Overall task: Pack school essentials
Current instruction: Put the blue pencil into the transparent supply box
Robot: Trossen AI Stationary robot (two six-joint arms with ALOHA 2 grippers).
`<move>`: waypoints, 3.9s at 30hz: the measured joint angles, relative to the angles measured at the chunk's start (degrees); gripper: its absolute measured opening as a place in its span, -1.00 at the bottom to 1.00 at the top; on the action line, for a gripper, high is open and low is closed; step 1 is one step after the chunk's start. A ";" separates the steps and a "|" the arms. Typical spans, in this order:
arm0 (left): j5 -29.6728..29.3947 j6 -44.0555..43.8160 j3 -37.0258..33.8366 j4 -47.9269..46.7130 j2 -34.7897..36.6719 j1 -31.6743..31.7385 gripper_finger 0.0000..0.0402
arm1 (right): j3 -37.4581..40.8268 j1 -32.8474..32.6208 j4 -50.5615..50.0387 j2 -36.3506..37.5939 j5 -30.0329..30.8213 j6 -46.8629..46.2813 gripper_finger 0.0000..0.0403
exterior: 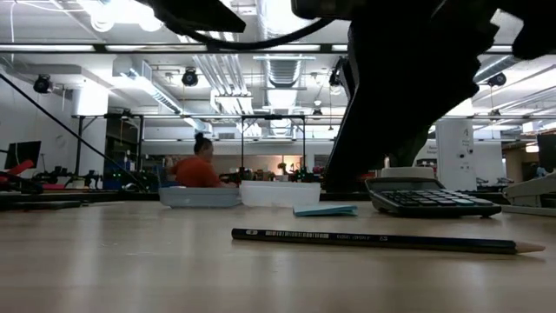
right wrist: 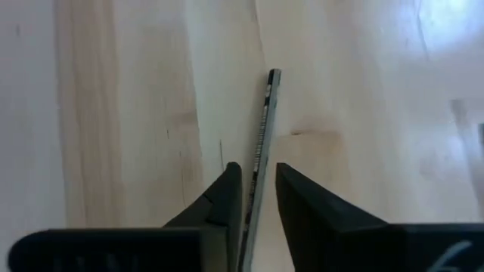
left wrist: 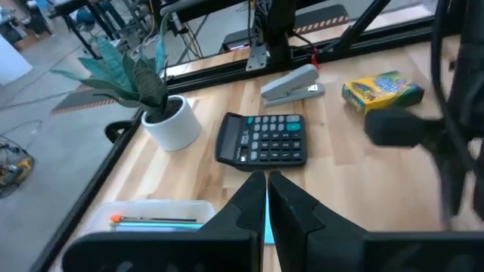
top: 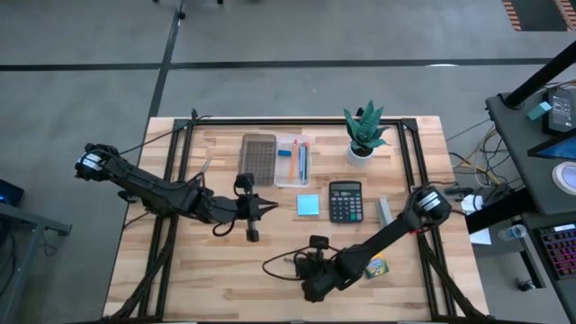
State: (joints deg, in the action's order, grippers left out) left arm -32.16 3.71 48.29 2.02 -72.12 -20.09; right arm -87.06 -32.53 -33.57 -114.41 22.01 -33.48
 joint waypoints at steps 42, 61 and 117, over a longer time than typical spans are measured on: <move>-0.05 1.18 0.04 0.56 1.14 -2.12 -1.00 | 23.41 -0.04 41.17 0.11 4.32 -0.75 -0.93; 4.42 10.42 -9.19 22.29 3.21 -2.04 -1.00 | 33.04 0.07 47.45 19.27 13.30 19.82 -0.94; 21.46 5.38 -5.14 79.69 -26.03 4.15 -0.96 | 46.50 10.45 93.06 31.34 -0.50 50.43 -0.94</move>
State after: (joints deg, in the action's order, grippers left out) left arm -10.70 9.08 43.16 81.72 -98.15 -15.94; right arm -40.56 -22.09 59.48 -83.07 21.51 16.95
